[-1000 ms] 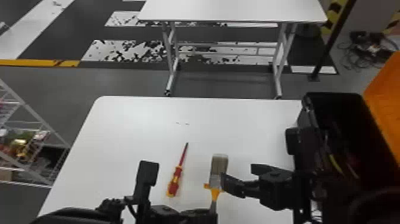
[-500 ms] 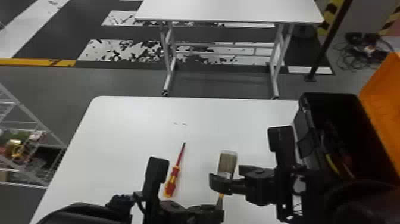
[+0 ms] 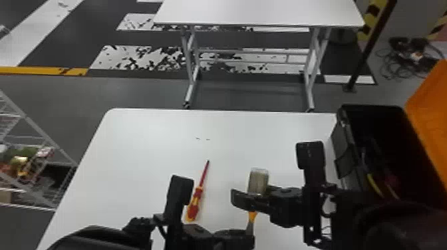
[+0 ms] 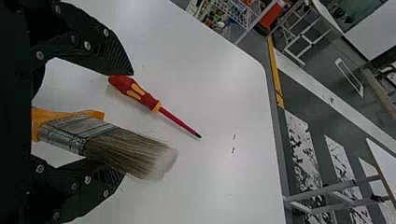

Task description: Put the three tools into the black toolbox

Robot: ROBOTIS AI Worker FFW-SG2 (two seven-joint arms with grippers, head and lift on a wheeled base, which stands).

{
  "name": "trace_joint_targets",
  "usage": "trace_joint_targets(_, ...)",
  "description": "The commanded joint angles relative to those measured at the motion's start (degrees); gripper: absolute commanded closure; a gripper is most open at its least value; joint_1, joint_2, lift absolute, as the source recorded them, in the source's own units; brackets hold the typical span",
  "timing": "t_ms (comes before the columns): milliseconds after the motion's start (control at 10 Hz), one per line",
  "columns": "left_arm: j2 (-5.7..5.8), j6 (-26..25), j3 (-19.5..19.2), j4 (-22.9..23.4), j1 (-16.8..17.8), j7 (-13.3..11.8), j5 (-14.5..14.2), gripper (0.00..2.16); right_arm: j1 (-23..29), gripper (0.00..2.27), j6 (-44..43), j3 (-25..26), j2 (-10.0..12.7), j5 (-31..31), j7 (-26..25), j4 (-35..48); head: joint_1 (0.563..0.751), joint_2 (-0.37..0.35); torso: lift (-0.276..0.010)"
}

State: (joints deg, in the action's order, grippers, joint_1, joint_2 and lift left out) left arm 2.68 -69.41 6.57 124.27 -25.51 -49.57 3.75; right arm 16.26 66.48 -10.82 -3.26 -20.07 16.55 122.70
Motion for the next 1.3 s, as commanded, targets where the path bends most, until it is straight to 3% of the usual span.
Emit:
trace_joint_targets(0, 0.05, 0.2, 0.0, -0.3, 0.2, 0.1, -0.1, 1.79, 0.8, 2.24, -2.5, -0.2, -0.1, 1.0, -0.6, 0.3, 0.695, 0.075, -0.051)
trace_joint_targets(700, -0.04, 0.7, -0.1, -1.4, 0.6, 0.5, -0.1, 1.79, 2.2, 2.24, -3.2, 0.5, -0.8, 1.4, -0.8, 1.7, 0.695, 0.055, -0.051)
trace_joint_targets(800, -0.13, 0.7, -0.2, -1.8, 0.8, 0.7, -0.1, 1.65, 2.6, 2.24, -3.2, 1.1, -0.8, 1.4, -0.8, 2.0, 0.695, 0.048, -0.051)
trace_joint_targets(900, -0.13, 0.5, -0.5, -2.4, 1.2, 0.7, 0.1, 1.1, 2.8, 2.24, -3.4, 1.8, -0.8, 1.4, -0.9, 2.1, 0.695, 0.042, -0.051)
trace_joint_targets(1000, -0.13, 0.7, -1.3, -2.6, 1.2, 1.5, 0.0, 0.99, 2.8, 2.24, -3.2, 2.6, -0.9, 1.6, -0.9, 2.4, 0.695, 0.039, -0.051)
trace_joint_targets(1100, -0.13, 0.7, -2.9, -2.8, 1.2, 2.0, -0.4, 0.13, 2.6, 2.24, -2.2, 2.9, -1.3, 2.4, -0.9, 3.2, 0.695, 0.035, -0.051)
trace_joint_targets(1200, -0.04, 0.7, -4.9, -2.9, 1.2, 2.3, -1.0, 0.02, 2.8, 2.24, -1.5, 3.7, -1.8, 2.6, -1.1, 4.0, 0.695, 0.036, -0.051)
